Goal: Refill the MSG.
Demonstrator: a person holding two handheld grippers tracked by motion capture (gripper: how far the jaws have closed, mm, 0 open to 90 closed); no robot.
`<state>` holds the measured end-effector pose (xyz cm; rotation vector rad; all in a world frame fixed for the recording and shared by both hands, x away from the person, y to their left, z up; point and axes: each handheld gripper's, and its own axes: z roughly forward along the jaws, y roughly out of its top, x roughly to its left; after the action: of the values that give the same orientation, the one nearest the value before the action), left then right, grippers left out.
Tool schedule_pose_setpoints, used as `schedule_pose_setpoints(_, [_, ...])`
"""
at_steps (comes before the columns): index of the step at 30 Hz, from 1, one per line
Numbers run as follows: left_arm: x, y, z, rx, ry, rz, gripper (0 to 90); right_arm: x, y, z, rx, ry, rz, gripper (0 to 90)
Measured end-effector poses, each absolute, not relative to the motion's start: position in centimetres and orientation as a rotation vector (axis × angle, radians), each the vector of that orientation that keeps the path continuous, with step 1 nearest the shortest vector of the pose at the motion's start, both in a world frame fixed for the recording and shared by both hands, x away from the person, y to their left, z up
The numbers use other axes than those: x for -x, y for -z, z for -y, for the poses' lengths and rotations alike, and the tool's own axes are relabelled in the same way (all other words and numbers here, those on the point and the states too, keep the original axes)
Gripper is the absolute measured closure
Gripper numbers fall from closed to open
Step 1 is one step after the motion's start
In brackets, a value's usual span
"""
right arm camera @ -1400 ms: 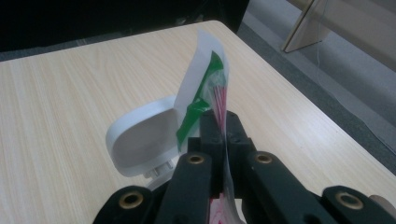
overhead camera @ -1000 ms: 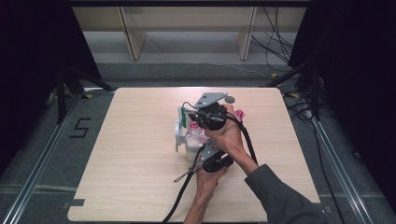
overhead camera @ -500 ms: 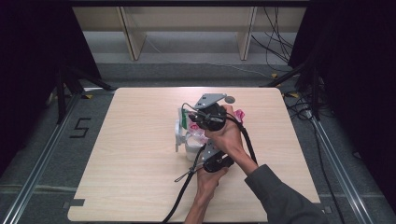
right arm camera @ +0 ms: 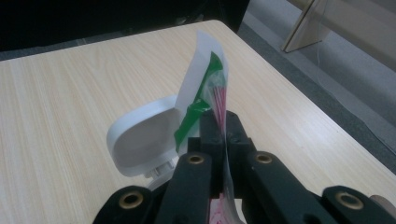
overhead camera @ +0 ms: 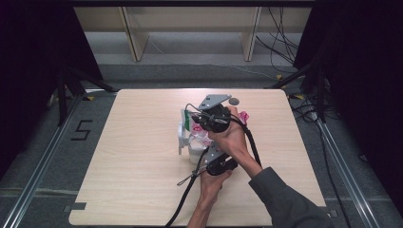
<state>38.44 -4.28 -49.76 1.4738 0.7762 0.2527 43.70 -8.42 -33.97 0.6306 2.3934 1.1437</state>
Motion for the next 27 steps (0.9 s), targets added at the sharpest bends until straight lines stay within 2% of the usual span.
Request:
schedule_pose_setpoints(3, [-38.16,49.48,4.84,-1.404,-0.222,-0.813,76.6,-43.68,33.93,8.45,-0.627,-1.152,-2.395,90.0])
schedule_pose_setpoints(4, [-38.3,49.5,4.25,-1.482,-0.256,-0.781,76.6,-43.67,33.87,8.48,-0.625,-1.149,-2.404,90.0])
schedule_pose_setpoints(5, [-38.25,49.44,4.67,-1.427,-0.227,-0.786,76.6,-43.65,33.81,8.48,-0.623,-1.148,-2.405,90.0])
schedule_pose_setpoints(6, [-38.27,49.38,4.22,-1.488,-0.261,-0.786,76.6,-43.58,33.77,8.44,-0.639,-1.152,-2.398,90.0])
schedule_pose_setpoints(7, [-38.31,49.44,4.69,-1.421,-0.226,-0.788,76.6,-43.64,33.71,8.45,-0.634,-1.158,-2.396,90.0])
schedule_pose_setpoints(10, [-38.33,49.55,4.97,-1.389,-0.198,-0.804,76.6,-43.62,33.86,8.4,-0.647,-1.14,-2.404,90.0])
schedule_pose_setpoints(11, [-38.42,49.56,4.28,-1.469,-0.232,-0.78,76.6,-43.66,33.87,8.46,-0.64,-1.135,-2.411,90.0])
schedule_pose_setpoints(14, [-38.27,49.17,4.19,-1.476,-0.242,-0.782,76.6,-43.66,33.66,8.51,-0.624,-1.163,-2.39,90.0])
schedule_pose_setpoints(17, [-38.3,49.24,4.91,-1.385,-0.191,-0.797,76.6,-43.57,33.66,8.39,-0.634,-1.151,-2.395,90.0])
schedule_pose_setpoints(18, [-38.43,49.38,4.31,-1.468,-0.235,-0.775,76.6,-43.65,33.68,8.41,-0.644,-1.143,-2.389,90.0])
schedule_pose_setpoints(27, [-38.34,49.4,4.26,-1.48,-0.242,-0.786,76.6,-43.75,33.53,8.76,-0.647,-1.158,-2.396,90.0])
